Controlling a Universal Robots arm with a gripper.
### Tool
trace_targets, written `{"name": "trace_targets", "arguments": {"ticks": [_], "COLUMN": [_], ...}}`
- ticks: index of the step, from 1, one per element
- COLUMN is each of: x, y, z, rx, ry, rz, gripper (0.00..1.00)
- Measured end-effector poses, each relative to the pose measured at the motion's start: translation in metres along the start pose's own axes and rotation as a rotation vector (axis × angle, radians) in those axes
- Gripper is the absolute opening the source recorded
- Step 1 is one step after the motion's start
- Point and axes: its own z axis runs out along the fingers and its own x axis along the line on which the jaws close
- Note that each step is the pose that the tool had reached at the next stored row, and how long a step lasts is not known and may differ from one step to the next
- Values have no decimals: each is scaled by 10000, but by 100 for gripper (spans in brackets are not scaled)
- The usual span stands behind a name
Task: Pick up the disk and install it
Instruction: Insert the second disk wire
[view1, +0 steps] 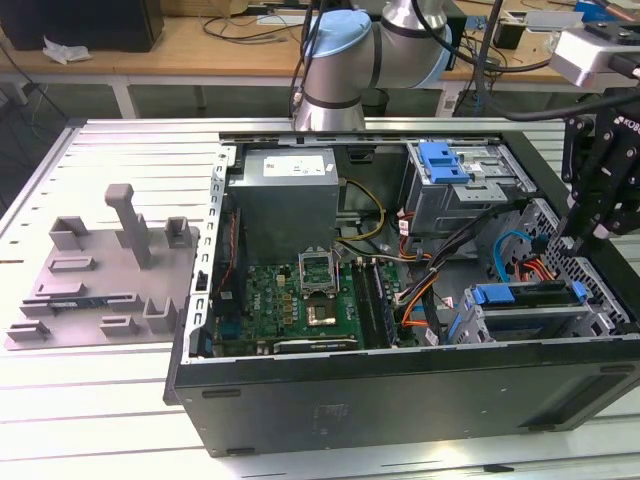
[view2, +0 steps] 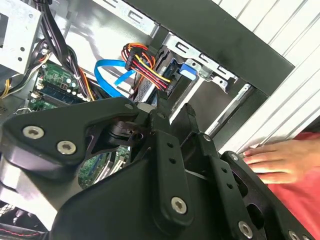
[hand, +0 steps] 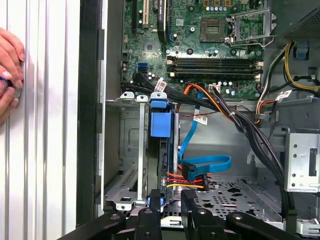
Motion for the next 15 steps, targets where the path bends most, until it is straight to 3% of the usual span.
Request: {"name": "trace_targets", "arguments": {"ticks": [5,6,9,11,12,13,14,15], "x": [-5,-28,-163,-325,-424,-465,-498,-504], "y": [0,-3,-10,-15,-18,-19,-20,-19], "z": [0,-3,-14,-26,-33,-37,-37,-37], "rx": [-1,-2,-23,-107,-121,-135,-216,-228], "ry": [16,60,461,1283,1504,1621,1781,1825], "rz": [0,-2,-5,-16,-19,-21,-33,-33], "gripper": [30,30,30,30,30,30,30,30]}}
